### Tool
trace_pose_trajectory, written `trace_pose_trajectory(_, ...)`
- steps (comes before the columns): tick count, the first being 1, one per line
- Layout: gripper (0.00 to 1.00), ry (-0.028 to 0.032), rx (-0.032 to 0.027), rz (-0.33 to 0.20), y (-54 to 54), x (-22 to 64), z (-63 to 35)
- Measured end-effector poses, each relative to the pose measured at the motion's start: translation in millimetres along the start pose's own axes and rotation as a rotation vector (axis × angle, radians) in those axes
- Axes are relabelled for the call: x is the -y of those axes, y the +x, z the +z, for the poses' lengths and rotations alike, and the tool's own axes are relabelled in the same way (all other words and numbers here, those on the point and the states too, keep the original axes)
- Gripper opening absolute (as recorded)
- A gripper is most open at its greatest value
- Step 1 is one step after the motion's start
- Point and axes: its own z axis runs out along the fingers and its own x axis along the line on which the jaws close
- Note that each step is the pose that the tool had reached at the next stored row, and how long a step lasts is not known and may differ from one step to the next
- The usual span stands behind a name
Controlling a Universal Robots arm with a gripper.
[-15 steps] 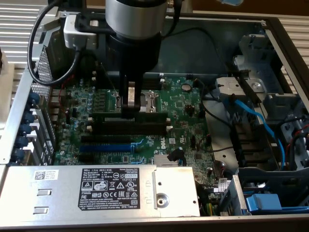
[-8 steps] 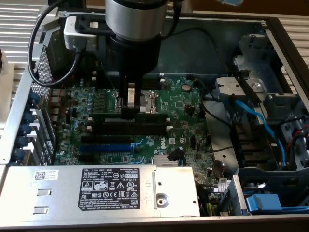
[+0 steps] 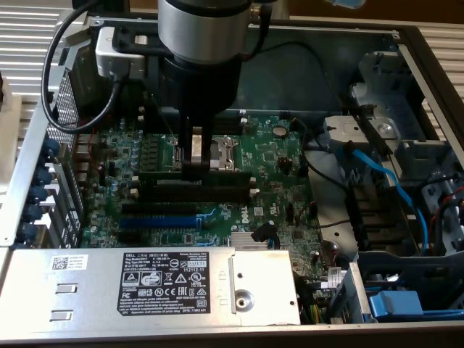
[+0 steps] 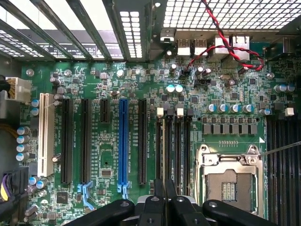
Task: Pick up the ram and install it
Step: 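Insert the ram into the slot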
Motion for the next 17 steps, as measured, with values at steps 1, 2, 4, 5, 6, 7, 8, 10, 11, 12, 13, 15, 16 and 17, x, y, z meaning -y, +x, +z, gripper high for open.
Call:
trace_pose_trajectory(1,0.12,0.0,0.0,0.0,0.2,0.0,0.3)
trace_pose_trajectory(2,0.12,0.0001,0.0001,0.0,0.3,0.0,0.5)
trace_pose_trajectory(4,0.12,0.0,0.0,0.001,0.3,0.1,1.0)
trace_pose_trajectory(5,0.12,0.0,0.0,0.001,0.3,0.1,1.1)
trace_pose_trajectory(6,0.12,0.0,-0.0001,0.001,0.4,0.1,1.2)
trace_pose_trajectory(7,0.12,0.0,0.0,0.001,0.4,0.1,1.3)
trace_pose_trajectory(8,0.12,0.0001,0.0001,0.001,0.4,0.1,1.4)
trace_pose_trajectory(10,0.12,0.0,0.0,0.002,0.4,0.1,1.6)
trace_pose_trajectory(11,0.12,0.0001,0.0001,0.002,0.4,0.1,1.6)
trace_pose_trajectory(12,0.12,0.0001,0.0001,0.002,0.4,0.1,1.7)
trace_pose_trajectory(13,0.12,0.0001,0.0001,0.003,0.4,0.1,1.7)
trace_pose_trajectory(15,0.12,0.0001,0.0,0.004,0.5,0.1,1.8)
trace_pose_trajectory(16,0.12,0.0001,0.0001,0.006,0.5,0.1,1.9)
trace_pose_trajectory(17,0.12,0.0002,0.0003,0.007,0.6,0.2,2.0)
